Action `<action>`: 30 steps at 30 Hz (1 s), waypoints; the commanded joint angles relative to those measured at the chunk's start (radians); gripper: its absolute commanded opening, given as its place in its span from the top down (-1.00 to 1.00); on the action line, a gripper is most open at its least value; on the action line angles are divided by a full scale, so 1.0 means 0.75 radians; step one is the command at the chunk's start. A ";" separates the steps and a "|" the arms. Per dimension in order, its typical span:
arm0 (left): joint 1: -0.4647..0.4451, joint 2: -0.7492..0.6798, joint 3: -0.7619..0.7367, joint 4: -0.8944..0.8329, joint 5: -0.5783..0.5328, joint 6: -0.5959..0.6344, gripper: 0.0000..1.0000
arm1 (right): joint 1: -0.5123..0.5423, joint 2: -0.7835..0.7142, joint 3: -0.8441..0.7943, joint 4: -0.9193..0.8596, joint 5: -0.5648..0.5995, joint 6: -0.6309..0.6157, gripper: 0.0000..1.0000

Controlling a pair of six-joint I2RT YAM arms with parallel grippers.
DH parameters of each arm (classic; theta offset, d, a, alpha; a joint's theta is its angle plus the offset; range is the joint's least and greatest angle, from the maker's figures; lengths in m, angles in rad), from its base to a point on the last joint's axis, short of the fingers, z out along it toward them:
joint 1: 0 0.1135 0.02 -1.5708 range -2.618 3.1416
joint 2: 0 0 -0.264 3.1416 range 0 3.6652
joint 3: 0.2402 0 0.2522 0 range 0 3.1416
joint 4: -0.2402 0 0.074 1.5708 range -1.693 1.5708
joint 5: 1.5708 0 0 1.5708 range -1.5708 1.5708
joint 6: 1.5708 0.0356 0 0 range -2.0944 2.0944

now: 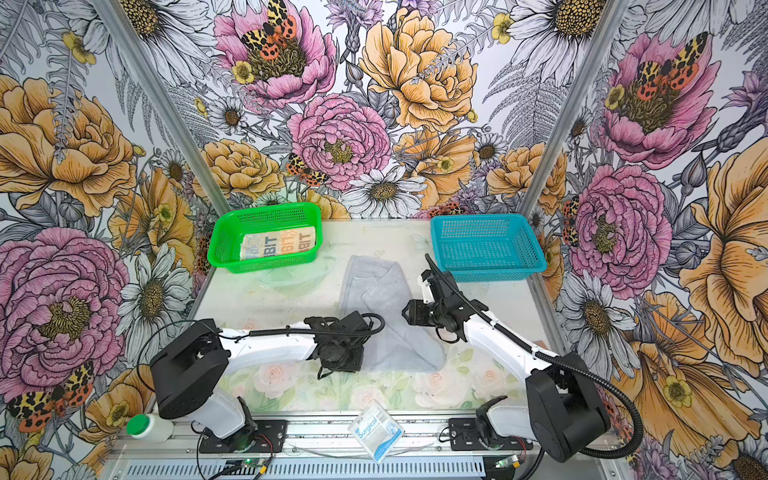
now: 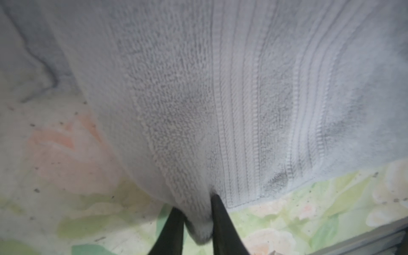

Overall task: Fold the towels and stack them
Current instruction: 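Lay the grey towel down with the right gripper while the left gripper grasps it, then move the right gripper to the towel's far corner while left holds near corner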

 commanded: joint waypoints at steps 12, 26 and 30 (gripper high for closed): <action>-0.023 -0.357 -0.222 -0.132 -0.213 -0.089 1.00 | 0.035 0.278 0.440 -0.004 -0.071 -0.165 -0.11; 0.095 -0.601 -0.530 0.089 -0.059 -0.146 1.00 | 0.166 1.153 1.242 -0.006 -0.212 -0.265 -0.07; 0.133 -0.683 -0.577 0.113 -0.034 -0.164 1.00 | 0.208 1.267 1.335 -0.005 -0.169 -0.280 -0.05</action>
